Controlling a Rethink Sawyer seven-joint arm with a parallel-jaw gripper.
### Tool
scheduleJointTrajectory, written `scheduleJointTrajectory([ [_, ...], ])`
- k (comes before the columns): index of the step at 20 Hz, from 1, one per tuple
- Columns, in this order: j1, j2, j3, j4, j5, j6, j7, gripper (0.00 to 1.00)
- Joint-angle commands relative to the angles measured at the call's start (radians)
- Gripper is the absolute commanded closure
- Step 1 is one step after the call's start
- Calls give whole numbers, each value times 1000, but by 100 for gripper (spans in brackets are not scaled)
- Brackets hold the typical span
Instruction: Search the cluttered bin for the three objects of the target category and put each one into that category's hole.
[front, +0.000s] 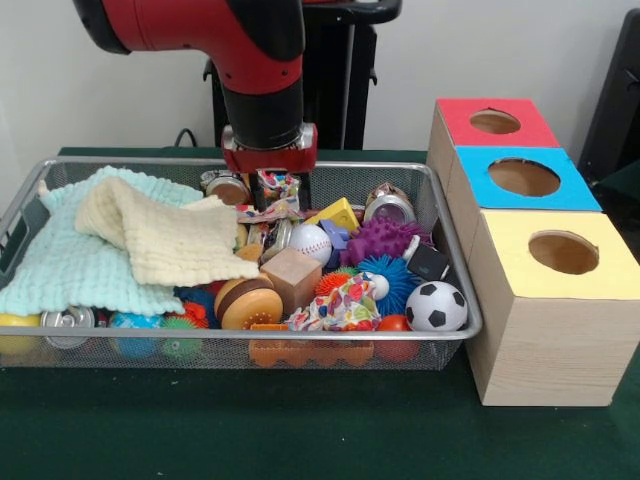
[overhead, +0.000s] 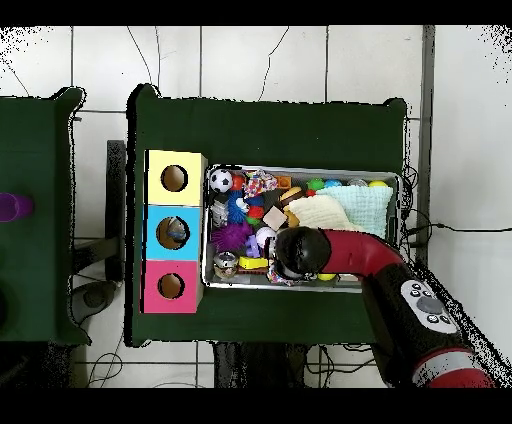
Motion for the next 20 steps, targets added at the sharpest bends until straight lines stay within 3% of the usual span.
scheduleJointTrajectory([
  [1,-19,-75,103,18,37,143,-91,0],
  [8,-12,-96,109,-22,44,221,-99,0],
  [20,-104,81,139,-143,-31,179,-197,0],
])
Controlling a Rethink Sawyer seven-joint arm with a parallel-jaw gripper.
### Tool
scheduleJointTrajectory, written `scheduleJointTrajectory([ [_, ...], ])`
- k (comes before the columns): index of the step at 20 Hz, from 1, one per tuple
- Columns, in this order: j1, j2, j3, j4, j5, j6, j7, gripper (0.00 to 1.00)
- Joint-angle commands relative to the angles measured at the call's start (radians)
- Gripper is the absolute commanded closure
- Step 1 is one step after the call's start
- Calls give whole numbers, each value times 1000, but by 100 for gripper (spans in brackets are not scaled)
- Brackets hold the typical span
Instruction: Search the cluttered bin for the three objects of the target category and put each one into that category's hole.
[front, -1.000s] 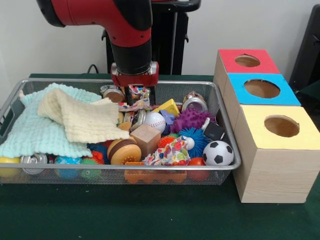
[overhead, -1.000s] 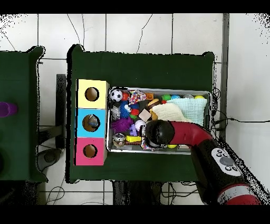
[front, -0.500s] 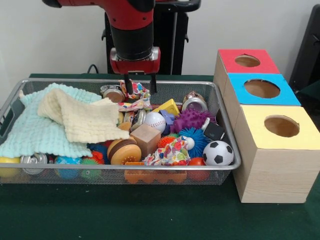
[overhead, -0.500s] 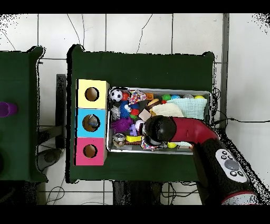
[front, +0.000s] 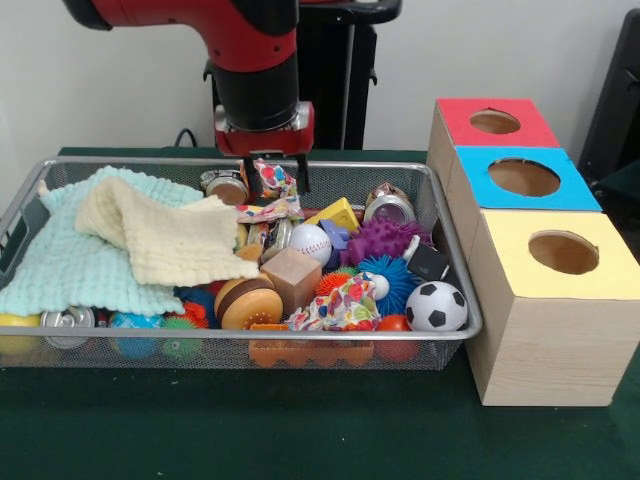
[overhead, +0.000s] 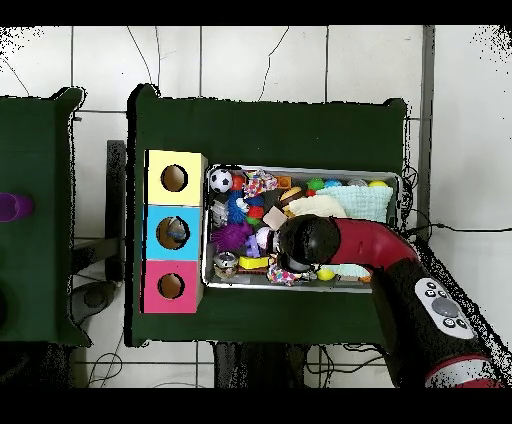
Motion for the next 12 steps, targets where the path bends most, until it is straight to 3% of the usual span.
scheduleJointTrajectory([
  [1,-67,138,77,-129,-56,41,-206,0],
  [12,-84,200,92,-192,-114,29,-222,0],
])
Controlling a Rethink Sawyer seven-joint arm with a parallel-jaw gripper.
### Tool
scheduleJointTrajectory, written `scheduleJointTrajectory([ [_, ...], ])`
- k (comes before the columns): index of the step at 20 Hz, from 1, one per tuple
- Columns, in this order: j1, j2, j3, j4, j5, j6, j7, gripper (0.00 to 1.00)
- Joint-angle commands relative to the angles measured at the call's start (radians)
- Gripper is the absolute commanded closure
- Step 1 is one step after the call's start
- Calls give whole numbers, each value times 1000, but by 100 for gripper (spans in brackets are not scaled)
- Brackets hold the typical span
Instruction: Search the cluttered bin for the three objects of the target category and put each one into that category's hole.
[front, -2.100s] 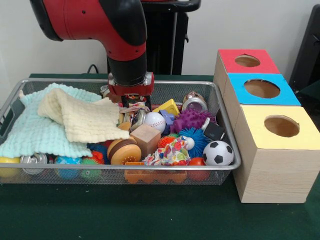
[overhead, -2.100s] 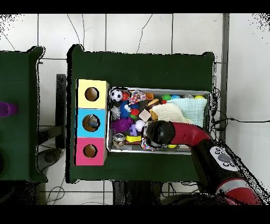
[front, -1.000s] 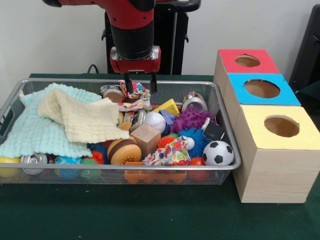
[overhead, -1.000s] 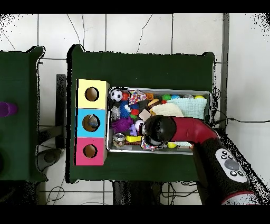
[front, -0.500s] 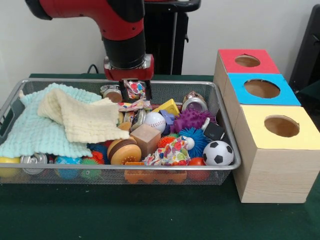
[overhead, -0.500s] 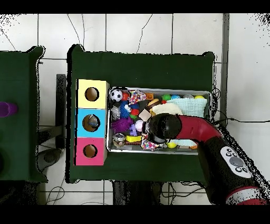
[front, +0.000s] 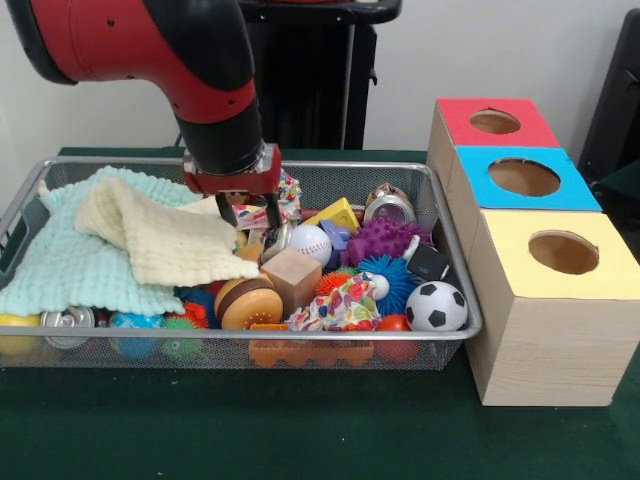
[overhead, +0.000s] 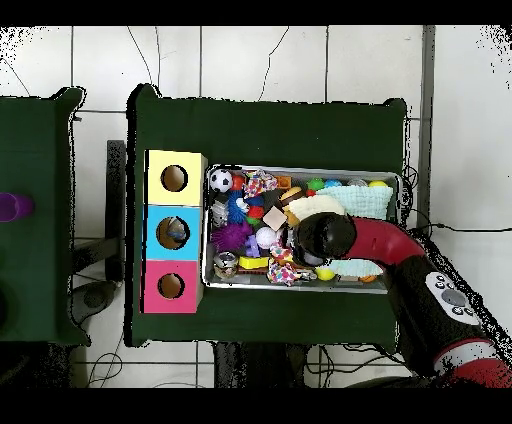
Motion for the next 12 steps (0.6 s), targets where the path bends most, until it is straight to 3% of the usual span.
scheduleJointTrajectory([
  [1,-25,76,86,-97,-71,23,-222,0],
  [12,-53,133,104,-123,-96,-1,-227,0],
])
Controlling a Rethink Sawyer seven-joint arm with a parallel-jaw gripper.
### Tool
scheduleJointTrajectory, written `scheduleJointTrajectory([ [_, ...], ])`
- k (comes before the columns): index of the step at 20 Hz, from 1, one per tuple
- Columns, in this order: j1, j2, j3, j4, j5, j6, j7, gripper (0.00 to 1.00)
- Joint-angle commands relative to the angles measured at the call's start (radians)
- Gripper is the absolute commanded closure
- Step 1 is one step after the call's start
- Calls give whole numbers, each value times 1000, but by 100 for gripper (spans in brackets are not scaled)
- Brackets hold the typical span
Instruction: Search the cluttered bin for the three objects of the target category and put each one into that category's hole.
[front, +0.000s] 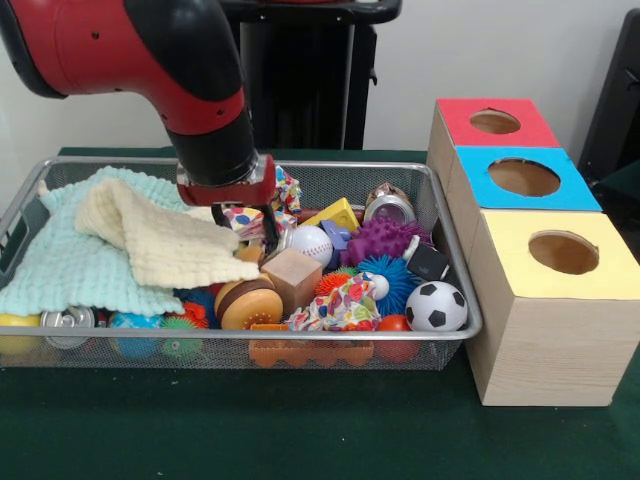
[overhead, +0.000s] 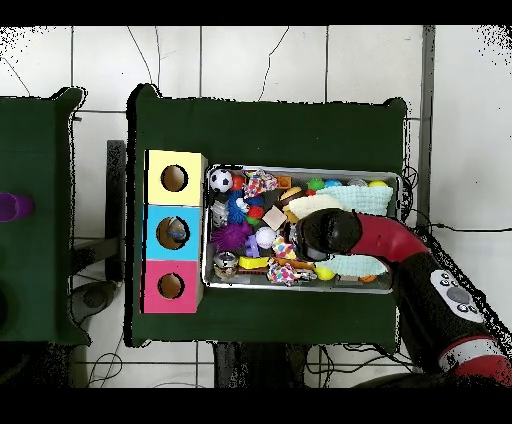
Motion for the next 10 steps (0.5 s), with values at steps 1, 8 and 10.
scheduleJointTrajectory([
  [1,-15,102,65,-97,-92,4,-226,0],
  [8,-11,36,80,-76,-59,83,-219,0],
  [10,-9,-7,87,-62,-39,128,-216,0],
])
